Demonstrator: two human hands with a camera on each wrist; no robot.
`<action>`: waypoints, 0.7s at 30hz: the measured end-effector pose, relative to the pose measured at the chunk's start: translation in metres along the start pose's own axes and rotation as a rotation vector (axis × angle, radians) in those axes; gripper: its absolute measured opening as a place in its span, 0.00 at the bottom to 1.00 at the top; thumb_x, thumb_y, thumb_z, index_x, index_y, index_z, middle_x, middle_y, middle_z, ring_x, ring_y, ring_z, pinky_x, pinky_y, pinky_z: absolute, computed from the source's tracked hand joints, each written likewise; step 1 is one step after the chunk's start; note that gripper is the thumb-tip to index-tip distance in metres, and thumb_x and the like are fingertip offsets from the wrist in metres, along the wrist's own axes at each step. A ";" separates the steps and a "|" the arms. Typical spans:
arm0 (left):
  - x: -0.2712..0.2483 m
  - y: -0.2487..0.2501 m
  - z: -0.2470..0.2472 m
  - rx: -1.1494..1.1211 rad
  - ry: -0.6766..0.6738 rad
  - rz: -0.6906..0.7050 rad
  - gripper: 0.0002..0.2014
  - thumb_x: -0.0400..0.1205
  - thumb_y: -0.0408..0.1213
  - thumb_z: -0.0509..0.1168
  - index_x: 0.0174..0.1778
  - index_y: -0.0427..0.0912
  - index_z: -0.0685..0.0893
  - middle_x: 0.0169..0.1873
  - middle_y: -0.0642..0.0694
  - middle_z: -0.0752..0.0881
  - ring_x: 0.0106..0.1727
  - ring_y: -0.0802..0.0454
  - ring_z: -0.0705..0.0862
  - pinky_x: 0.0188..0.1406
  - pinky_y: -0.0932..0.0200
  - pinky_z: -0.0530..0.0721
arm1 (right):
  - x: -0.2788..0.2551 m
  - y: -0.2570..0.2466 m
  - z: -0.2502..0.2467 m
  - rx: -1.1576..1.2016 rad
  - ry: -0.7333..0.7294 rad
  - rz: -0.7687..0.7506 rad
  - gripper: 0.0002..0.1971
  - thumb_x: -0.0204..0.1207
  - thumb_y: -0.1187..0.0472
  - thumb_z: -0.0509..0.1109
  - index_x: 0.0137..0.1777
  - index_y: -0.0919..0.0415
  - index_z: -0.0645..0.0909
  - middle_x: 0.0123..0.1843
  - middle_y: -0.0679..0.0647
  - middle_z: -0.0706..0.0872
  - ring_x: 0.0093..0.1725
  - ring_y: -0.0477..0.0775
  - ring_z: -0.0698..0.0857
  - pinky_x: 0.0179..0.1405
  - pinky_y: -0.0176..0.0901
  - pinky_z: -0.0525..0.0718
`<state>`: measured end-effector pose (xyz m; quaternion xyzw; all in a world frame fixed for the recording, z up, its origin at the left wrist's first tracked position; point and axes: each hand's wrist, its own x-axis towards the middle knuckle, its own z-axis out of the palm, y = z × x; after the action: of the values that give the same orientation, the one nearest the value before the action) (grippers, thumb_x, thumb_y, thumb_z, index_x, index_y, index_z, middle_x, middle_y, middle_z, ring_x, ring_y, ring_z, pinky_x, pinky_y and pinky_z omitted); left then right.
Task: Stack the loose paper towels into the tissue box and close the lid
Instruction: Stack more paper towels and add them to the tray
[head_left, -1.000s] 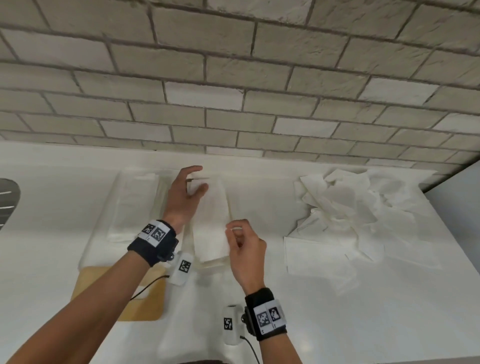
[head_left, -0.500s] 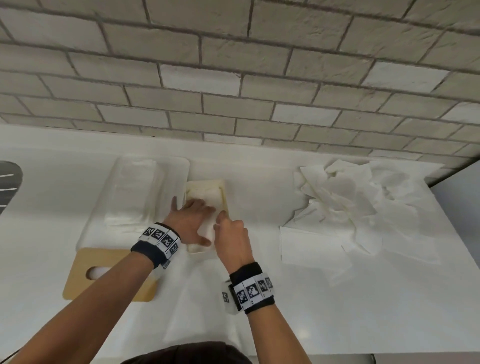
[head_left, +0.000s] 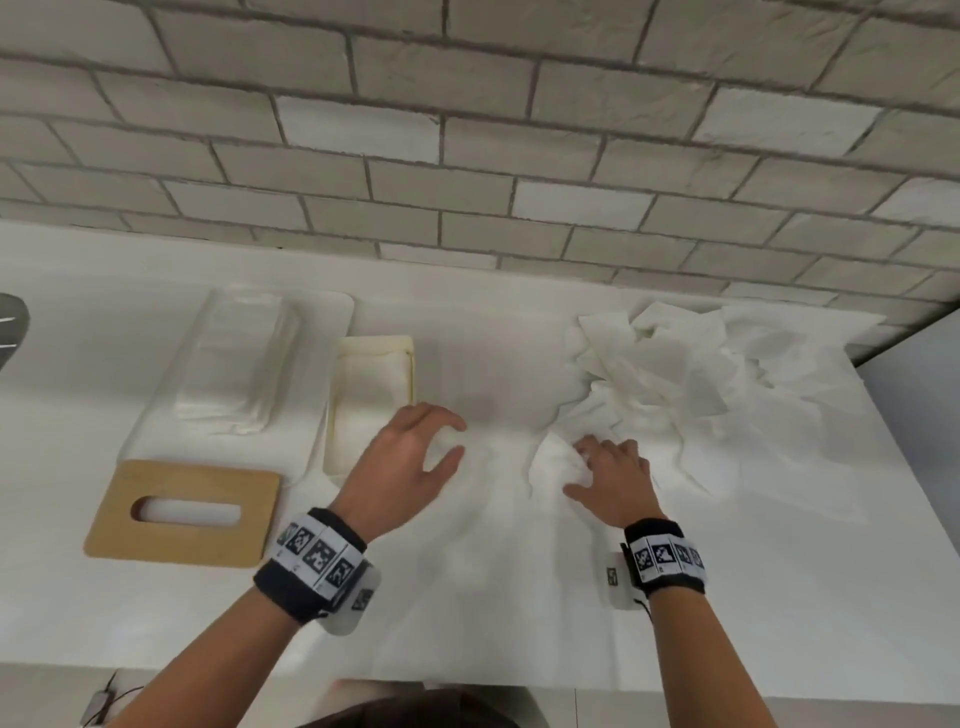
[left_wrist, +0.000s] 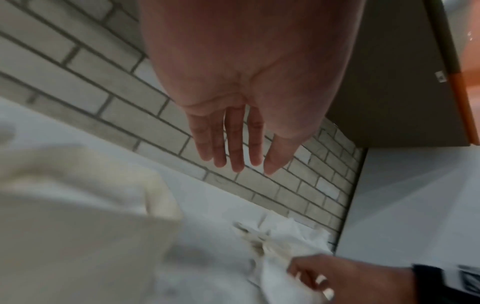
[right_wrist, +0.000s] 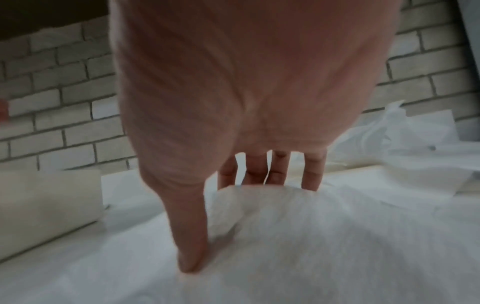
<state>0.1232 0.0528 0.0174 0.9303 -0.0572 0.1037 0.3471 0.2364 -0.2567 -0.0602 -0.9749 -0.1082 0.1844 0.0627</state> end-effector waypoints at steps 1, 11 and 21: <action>-0.004 0.008 0.013 -0.019 -0.033 -0.012 0.12 0.87 0.45 0.74 0.66 0.51 0.87 0.62 0.55 0.88 0.66 0.55 0.85 0.68 0.58 0.84 | -0.001 -0.001 0.000 0.042 0.020 -0.014 0.19 0.78 0.41 0.78 0.60 0.50 0.80 0.55 0.48 0.81 0.64 0.61 0.79 0.60 0.56 0.78; 0.013 0.065 0.081 -0.758 -0.098 -0.472 0.29 0.80 0.47 0.83 0.74 0.47 0.81 0.63 0.54 0.92 0.62 0.60 0.91 0.59 0.62 0.90 | -0.085 -0.039 -0.060 1.252 0.096 -0.148 0.13 0.82 0.54 0.82 0.64 0.55 0.93 0.57 0.49 0.97 0.59 0.52 0.96 0.60 0.53 0.94; 0.032 0.092 0.069 -0.912 0.166 -0.471 0.10 0.85 0.38 0.77 0.50 0.34 0.89 0.42 0.43 0.96 0.40 0.54 0.92 0.41 0.64 0.86 | -0.090 -0.051 -0.054 1.528 0.381 -0.063 0.09 0.87 0.58 0.77 0.55 0.65 0.87 0.53 0.59 0.96 0.56 0.63 0.94 0.59 0.62 0.90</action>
<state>0.1487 -0.0631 0.0322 0.6610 0.1420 0.0609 0.7344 0.1656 -0.2328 0.0286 -0.6731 0.0336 0.0355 0.7379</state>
